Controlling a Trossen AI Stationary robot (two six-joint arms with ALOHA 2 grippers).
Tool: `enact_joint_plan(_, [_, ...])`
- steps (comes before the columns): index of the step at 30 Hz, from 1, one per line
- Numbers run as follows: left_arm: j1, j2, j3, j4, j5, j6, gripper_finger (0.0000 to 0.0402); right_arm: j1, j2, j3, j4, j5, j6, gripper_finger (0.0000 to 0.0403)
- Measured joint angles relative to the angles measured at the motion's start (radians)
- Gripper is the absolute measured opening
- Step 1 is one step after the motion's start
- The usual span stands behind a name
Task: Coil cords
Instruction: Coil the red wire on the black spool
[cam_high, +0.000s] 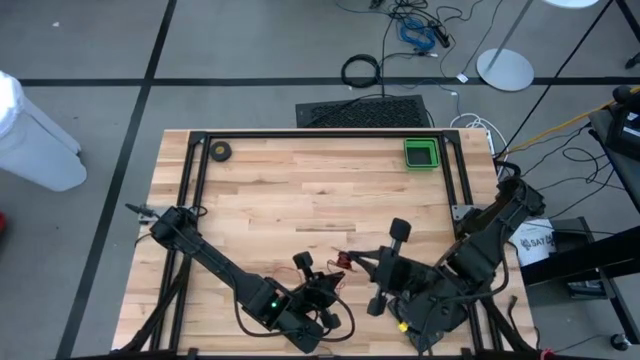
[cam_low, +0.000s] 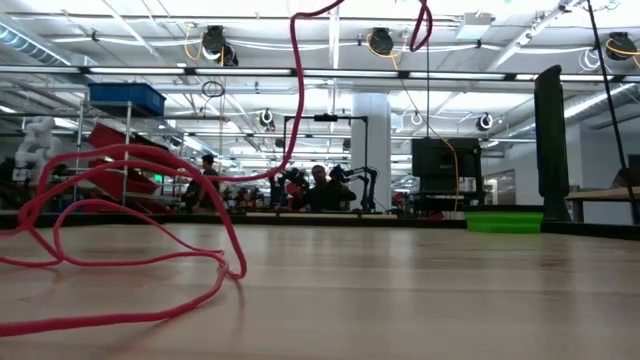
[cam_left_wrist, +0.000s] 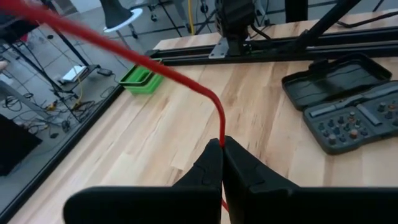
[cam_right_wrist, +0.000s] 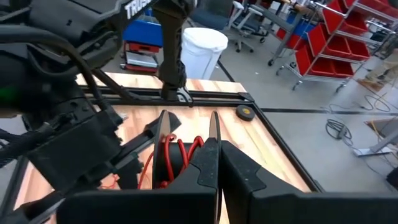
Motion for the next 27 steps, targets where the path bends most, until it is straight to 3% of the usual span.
enact_joint_plan(8, [0.016, 0.0, 0.0, -0.01, -0.016, -0.001, 0.0, -0.021, 0.015, 0.0, 0.006, -0.002, -0.022, 0.0])
enact_joint_plan(15, [0.047, 0.0, 0.0, -0.15, 0.018, -0.104, 0.0, -0.001, 0.015, 0.0, 0.083, 0.005, -0.098, 0.0])
enact_joint_plan(27, [0.028, 0.001, 0.0, -0.014, 0.025, 0.0, 0.0, -0.013, 0.03, 0.0, 0.106, 0.056, -0.121, 0.0])
